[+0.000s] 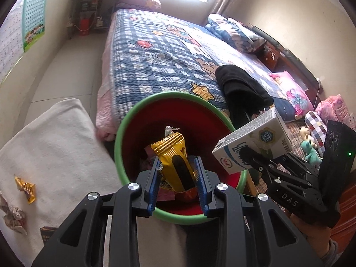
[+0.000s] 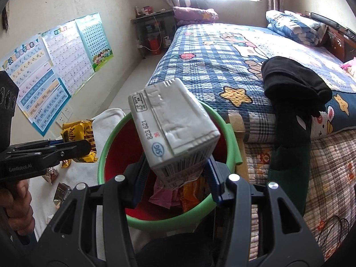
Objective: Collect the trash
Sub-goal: 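Open both tools to drop the wrapper and carton into the bucket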
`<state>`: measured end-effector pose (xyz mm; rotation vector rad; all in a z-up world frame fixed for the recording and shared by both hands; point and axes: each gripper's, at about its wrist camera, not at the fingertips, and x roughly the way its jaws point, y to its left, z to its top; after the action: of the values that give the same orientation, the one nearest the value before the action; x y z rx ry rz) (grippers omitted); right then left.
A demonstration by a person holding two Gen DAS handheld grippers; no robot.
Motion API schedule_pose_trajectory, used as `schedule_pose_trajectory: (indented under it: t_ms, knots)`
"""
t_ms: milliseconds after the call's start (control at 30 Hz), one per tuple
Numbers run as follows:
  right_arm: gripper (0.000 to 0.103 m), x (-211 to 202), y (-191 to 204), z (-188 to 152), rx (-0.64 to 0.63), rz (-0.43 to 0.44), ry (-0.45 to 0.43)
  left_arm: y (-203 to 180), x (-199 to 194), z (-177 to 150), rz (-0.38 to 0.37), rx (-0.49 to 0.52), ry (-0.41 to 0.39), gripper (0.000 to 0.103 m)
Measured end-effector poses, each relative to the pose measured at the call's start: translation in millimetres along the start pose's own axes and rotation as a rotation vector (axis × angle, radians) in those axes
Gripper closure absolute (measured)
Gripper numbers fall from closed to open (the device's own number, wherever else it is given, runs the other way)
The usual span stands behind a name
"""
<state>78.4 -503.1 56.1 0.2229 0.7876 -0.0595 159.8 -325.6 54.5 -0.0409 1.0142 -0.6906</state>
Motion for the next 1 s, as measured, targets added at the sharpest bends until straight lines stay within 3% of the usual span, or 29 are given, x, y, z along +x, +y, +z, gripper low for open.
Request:
schedule_pose_trajectory:
  t_ms: [200,267,333,400,467,567,633,667,1000]
  knots:
    - [0.057,5.7,-6.2,2.9,0.011,0.001,0.004,-2.9,9.6,5.0,-0.011,0.002,0.016,0.071]
    - [0.056,6.8,-7.6,4.7,0.013,0.003,0.006,-5.5,10.1,6.7,-0.011,0.008,0.007,0.052]
    - [0.054,7.2,-7.5,6.0,0.006,-0.006,0.004,-6.2,8.5,8.0,-0.016,0.003,-0.009,0.042]
    - [0.045,6.7,-7.6,6.7,0.004,-0.011,-0.001,-6.2,7.3,9.0,-0.017,-0.004,-0.018,0.040]
    - [0.037,5.3,-7.5,7.6,0.006,-0.019,-0.007,-5.5,4.8,9.4,-0.006,-0.007,-0.032,0.026]
    - [0.018,1.2,-5.1,8.9,0.005,-0.025,-0.022,-1.5,-2.2,8.7,0.005,-0.019,-0.059,0.016]
    - [0.011,-0.7,-2.3,9.4,0.000,-0.026,-0.027,3.4,-7.9,8.4,0.035,-0.038,-0.078,0.008]
    - [0.005,-1.2,-0.4,9.6,-0.002,-0.022,-0.025,5.9,-10.4,8.2,0.045,-0.045,-0.087,0.008]
    - [0.005,-8.2,37.5,4.9,-0.046,0.002,-0.010,39.6,-57.2,-13.8,0.109,-0.099,-0.142,0.008]
